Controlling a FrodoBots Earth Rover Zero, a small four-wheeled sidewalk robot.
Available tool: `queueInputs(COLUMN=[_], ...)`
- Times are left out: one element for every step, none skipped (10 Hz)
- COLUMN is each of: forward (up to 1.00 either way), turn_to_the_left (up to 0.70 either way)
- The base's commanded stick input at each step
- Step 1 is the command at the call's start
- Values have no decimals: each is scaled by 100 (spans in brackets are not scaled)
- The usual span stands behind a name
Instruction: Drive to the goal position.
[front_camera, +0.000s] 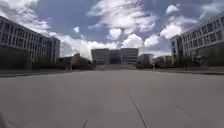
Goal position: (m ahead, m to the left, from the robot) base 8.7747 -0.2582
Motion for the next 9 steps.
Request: queueInputs(forward=[100,100,100,100,100,100,100,100,100], turn_to_the_left=[2,2,2,2,2,2,2,2,2])
